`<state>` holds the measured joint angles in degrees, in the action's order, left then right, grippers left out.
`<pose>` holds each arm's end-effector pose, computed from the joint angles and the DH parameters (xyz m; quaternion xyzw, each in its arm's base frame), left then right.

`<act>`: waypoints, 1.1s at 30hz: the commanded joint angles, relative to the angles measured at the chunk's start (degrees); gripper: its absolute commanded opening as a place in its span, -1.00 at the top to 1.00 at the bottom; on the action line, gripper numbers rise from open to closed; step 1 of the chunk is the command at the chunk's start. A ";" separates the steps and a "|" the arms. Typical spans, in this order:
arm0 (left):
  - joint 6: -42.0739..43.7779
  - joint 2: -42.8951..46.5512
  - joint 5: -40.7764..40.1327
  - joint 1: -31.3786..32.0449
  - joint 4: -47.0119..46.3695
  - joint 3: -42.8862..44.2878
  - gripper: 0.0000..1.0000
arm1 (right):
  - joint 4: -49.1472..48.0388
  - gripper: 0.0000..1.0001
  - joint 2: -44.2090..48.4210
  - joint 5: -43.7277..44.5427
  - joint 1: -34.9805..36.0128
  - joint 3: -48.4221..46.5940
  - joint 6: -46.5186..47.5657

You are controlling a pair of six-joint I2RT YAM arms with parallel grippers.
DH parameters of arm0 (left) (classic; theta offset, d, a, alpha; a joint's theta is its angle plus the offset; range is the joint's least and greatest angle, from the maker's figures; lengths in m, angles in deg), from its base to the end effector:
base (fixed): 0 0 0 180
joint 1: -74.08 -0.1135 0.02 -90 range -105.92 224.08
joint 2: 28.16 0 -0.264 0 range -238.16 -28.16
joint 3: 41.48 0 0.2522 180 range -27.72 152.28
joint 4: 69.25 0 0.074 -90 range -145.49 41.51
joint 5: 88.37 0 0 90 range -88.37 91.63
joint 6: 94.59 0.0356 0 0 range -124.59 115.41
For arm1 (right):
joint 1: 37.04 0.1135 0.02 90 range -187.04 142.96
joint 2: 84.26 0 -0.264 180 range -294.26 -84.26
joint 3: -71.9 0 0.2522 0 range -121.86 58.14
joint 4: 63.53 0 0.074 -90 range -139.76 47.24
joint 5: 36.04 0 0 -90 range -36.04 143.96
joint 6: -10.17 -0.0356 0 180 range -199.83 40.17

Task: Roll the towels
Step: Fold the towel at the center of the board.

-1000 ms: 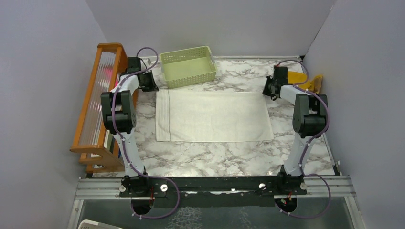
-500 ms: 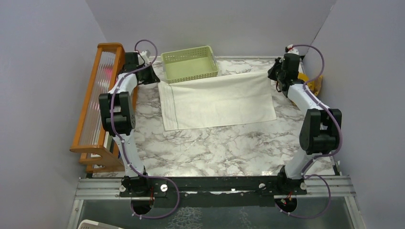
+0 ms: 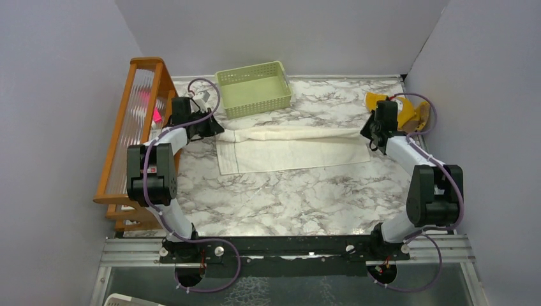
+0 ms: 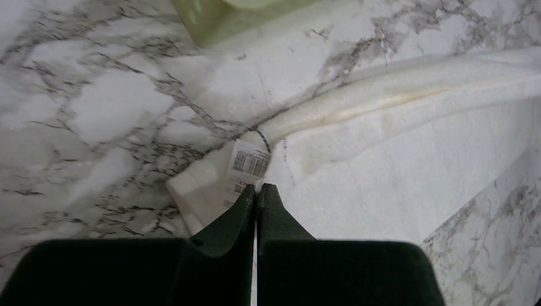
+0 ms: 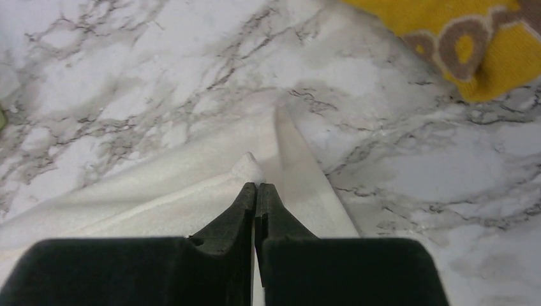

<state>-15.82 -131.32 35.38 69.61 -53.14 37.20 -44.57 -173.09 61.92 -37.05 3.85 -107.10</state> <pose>0.3887 0.0105 0.1987 0.0015 0.8778 -0.2868 0.3837 0.3344 -0.0050 0.2181 0.2416 0.8707 0.0388 0.4265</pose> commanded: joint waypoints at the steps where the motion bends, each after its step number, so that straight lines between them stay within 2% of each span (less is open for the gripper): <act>1: -1.80 5.29 0.78 3.17 -8.60 -7.07 1.00 | 3.12 0.99 2.46 7.55 -0.26 1.79 -1.73; 11: 1.62 14.17 -2.68 4.00 -7.85 -14.74 1.00 | 7.53 0.98 4.70 8.98 -1.09 5.98 -6.49; 16: 1.18 15.19 -1.17 1.91 -9.03 -16.46 1.00 | 8.05 0.98 4.37 6.47 -4.66 6.23 -8.39; 24: -0.42 15.90 -0.76 1.89 -10.08 -19.69 1.00 | 8.60 0.99 4.61 4.27 -8.11 7.63 -10.82; 33: -2.90 16.13 1.10 1.91 -11.10 -22.78 1.00 | 9.89 0.99 8.44 4.51 -8.43 8.21 -10.09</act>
<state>-17.43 -117.02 34.60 71.89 -62.12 15.87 -35.66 -168.66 65.83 -44.90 11.72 -117.09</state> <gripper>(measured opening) 0.020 0.015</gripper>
